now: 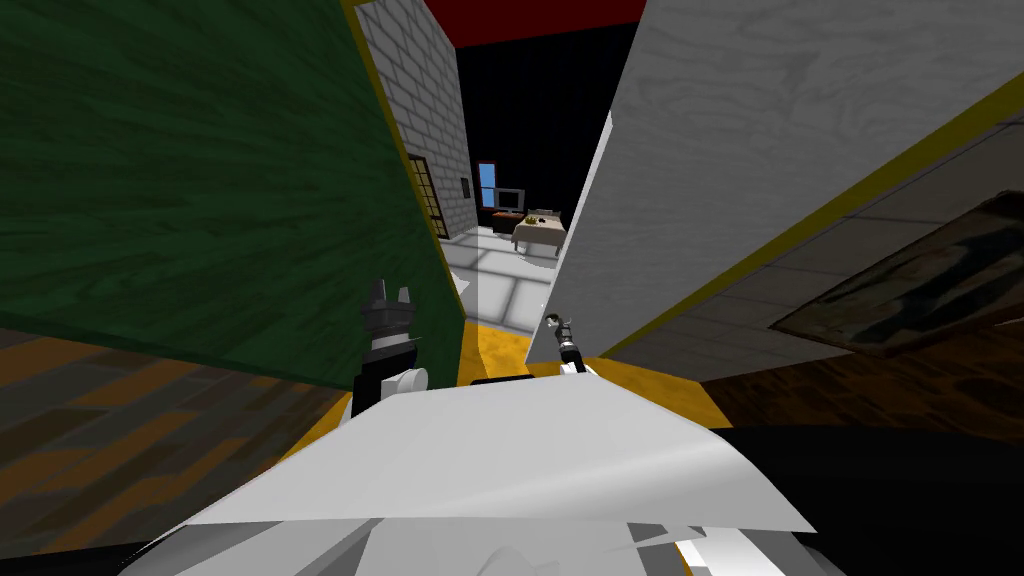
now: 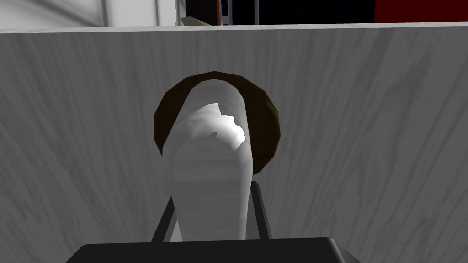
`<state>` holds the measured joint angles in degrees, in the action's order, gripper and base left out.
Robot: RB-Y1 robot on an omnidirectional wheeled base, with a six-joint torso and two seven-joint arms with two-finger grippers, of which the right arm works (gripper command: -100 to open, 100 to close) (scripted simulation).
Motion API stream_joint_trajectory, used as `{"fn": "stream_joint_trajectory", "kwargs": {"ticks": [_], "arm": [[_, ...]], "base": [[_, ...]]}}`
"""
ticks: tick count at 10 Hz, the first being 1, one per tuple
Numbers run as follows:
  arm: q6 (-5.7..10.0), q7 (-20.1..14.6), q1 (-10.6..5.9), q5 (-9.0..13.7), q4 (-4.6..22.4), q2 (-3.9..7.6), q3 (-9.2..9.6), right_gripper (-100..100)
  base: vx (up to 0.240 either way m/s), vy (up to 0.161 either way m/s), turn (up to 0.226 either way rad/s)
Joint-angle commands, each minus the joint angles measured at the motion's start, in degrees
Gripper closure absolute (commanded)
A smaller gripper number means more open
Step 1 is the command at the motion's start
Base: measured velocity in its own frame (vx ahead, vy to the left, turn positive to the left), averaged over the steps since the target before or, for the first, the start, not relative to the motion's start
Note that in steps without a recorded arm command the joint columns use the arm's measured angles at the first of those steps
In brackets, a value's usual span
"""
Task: Pull the door open
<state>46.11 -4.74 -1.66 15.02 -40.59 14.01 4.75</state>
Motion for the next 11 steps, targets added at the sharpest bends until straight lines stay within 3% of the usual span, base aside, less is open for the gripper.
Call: {"fn": "stream_joint_trajectory", "kwargs": {"ticks": [1, 3, 4, 8, 9, 11], "arm": [[1.44, -1.72, -0.65, -0.38, 1.49, 1.74, 0.05, 100], [2.14, -3.30, -0.46, -1.27, 1.58, 2.88, 0.66, 100], [1.94, -2.80, -0.78, -1.07, 2.49, 2.20, 0.79, 100], [5.34, -6.24, 1.01, -1.15, 3.70, 5.22, 1.71, 100], [5.34, -6.24, 1.01, -1.15, 3.70, 5.22, 1.71, 100], [7.38, -8.31, 2.24, -1.17, 4.36, 7.10, 2.30, 100]], "base": [[-0.026, -0.038, 0.151], [0.022, 0.017, 0.158], [0.035, 0.022, 0.029], [-0.168, 0.008, 0.178], [-0.140, -0.001, 0.058], [-0.144, 0.003, 0.170]]}}
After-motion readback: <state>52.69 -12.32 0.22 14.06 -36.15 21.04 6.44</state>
